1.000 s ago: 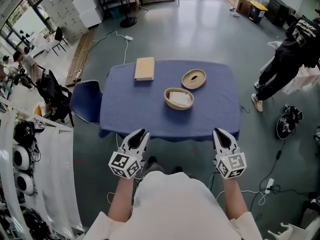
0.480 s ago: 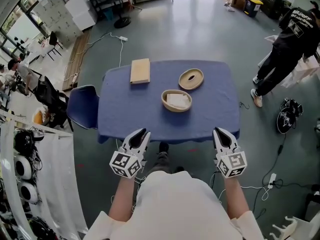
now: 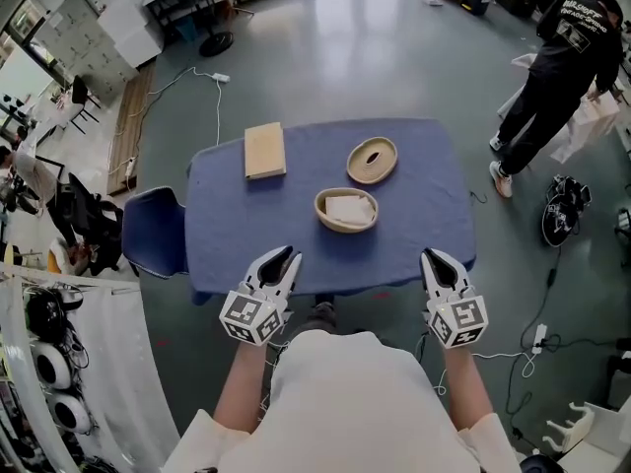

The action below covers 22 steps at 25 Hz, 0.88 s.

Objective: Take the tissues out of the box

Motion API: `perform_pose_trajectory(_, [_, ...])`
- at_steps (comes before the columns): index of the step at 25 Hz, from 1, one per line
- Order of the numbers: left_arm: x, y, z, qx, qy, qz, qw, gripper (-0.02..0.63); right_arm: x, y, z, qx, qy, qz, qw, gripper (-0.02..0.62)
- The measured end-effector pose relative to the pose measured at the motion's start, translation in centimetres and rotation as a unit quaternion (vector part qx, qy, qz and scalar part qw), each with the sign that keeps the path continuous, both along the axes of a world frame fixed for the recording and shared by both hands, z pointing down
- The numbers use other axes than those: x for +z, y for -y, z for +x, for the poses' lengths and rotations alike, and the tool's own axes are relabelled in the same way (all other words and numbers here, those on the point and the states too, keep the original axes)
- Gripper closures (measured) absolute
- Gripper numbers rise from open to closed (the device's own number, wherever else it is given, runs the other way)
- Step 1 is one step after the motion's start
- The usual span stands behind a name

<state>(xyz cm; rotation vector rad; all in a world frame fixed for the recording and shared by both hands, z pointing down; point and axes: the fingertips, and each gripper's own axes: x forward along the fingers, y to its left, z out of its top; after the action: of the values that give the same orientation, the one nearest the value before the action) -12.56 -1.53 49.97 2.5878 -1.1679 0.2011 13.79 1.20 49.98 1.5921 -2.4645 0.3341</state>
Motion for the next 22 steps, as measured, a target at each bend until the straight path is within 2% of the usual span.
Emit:
perform_pose_trajectory(6, [0.7,5.0,-1.0,0.035,0.013,-0.008,0.9993,0.523,0.8,3.2,-1.8,0.027,-0.006,-0.016,0.999,0.552])
perform_pose_trajectory(12, [2.8,9.5,-1.2,0.089,0.038,-0.020,0.9951,0.525,1.8,5.8,-3.0,0.061,-0.019,-0.034,0.997,0.552])
perform_pose_trajectory(18, [5.0,13.0,1.0,0.153,0.049,-0.039,0.9862,0.525,3.0,7.3,-3.4,0.095,-0.026,-0.055,0.994,0.552])
perform_pose_trajectory(22, [6.8,14.0,3.1,0.198,0.067,-0.051,0.9765,0.525,3.9,7.5,-3.3,0.117,-0.023,-0.074,0.990,0.552])
